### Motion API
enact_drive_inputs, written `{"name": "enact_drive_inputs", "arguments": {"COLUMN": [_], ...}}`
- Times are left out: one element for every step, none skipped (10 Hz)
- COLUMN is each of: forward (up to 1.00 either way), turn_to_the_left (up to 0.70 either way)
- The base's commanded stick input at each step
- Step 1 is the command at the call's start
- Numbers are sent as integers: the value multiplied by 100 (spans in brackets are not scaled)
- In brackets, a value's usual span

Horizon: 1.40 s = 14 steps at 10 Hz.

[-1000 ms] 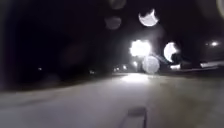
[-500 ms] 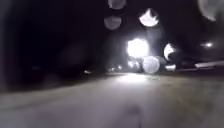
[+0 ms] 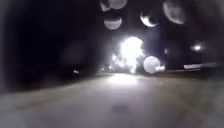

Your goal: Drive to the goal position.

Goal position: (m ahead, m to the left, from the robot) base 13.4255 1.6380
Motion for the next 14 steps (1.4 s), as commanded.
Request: {"name": "enact_drive_inputs", "arguments": {"forward": [100,100,100,100,100,100,100,100,100,100,100,100,100,100], "turn_to_the_left": [0,0,0,0,0,0,0,0,0,0,0,0,0,0]}}
